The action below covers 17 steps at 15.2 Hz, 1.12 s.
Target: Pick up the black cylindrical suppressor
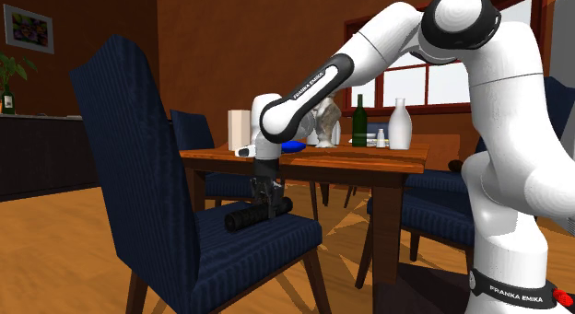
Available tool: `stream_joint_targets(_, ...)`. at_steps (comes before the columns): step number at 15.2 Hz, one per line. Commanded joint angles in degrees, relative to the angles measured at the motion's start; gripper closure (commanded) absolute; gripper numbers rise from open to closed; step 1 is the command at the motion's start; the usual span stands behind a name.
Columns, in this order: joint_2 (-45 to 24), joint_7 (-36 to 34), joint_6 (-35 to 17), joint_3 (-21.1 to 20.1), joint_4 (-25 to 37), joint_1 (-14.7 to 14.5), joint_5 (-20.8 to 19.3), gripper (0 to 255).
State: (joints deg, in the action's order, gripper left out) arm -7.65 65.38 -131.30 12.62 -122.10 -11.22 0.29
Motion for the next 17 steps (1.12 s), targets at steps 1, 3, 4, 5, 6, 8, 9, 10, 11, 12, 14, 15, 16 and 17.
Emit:
stream_joint_targets(1, 0.4, -0.1, 0.7, 0.0, 0.2, 0.0, -0.1, 255)
stream_joint_targets(3, 1.2, -0.3, 2.2, 0.0, 0.8, -0.1, -0.3, 255)
stream_joint_targets(4, 1.6, -0.3, 2.9, 0.1, 1.2, -0.1, -0.5, 255)
stream_joint_targets(5, 2.0, -0.4, 3.6, 0.1, 1.5, -0.1, -0.6, 255)
stream_joint_targets(6, 2.4, -0.5, 4.4, 0.1, 1.9, -0.1, -0.7, 255)
stream_joint_targets(8, 3.1, -0.6, 5.8, 0.1, 2.6, -0.2, -0.9, 255)
stream_joint_targets(9, 3.5, -0.6, 6.6, 0.1, 3.0, -0.2, -0.9, 255)
stream_joint_targets(10, 3.8, -0.7, 7.3, 0.1, 3.4, -0.2, -1.0, 255)
stream_joint_targets(11, 4.1, -0.7, 8.0, 0.1, 3.8, -0.2, -1.1, 255)
stream_joint_targets(12, 4.5, -0.7, 8.7, 0.1, 4.3, -0.2, -1.2, 255)
stream_joint_targets(14, 5.0, -0.8, 10.2, 0.1, 5.2, -0.3, -1.3, 255)
stream_joint_targets(15, 5.3, -0.8, 11.0, 0.1, 5.6, -0.3, -1.4, 255)
stream_joint_targets(16, 5.4, -0.8, 11.1, 0.1, 5.7, -0.3, -1.4, 255)
stream_joint_targets(17, 5.4, -0.8, 11.1, 0.1, 5.7, -0.3, -1.4, 255)
